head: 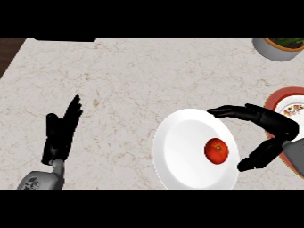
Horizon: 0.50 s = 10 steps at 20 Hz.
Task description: Pick the tomato from the plate and place it in the plate
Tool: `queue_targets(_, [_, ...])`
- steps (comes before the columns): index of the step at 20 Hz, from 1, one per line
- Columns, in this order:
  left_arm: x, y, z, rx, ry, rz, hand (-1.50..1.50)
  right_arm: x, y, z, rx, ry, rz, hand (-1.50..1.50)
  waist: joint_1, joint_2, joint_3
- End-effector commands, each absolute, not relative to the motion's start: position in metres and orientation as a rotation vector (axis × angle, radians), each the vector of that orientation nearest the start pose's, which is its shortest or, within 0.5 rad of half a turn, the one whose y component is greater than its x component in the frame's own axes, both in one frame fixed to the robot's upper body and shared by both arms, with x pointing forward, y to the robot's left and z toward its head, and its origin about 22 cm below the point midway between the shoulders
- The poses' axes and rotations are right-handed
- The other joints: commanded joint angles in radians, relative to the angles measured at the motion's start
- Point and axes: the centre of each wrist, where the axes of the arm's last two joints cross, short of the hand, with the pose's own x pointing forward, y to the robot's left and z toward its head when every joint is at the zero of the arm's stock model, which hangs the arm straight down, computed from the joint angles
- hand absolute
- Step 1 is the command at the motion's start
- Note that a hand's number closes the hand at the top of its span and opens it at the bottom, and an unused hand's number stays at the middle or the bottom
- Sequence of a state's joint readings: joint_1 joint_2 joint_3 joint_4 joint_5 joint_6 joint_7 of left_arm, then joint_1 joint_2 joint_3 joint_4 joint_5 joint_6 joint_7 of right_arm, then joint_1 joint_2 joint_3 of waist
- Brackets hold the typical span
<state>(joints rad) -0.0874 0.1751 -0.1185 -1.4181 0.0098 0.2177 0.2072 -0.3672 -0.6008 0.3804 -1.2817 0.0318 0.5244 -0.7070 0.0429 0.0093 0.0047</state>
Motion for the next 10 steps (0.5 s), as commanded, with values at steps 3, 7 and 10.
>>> queue_targets(3, [0.255,0.258,-0.011,0.223,-1.286,-0.069,0.0,0.34,-0.284,0.077,0.534,-1.741,1.552,-1.5,-0.002,-0.003,-0.004])
queue_targets(7, [0.251,0.243,-0.021,0.217,-1.279,-0.068,0.0,0.35,-0.263,0.083,0.508,-1.597,1.74,-1.5,-0.002,-0.002,-0.005])
queue_targets(10, [0.266,0.245,-0.009,0.208,-1.296,-0.041,0.0,0.347,-0.267,0.071,0.521,-1.508,1.834,-1.5,-0.016,-0.002,-0.004])
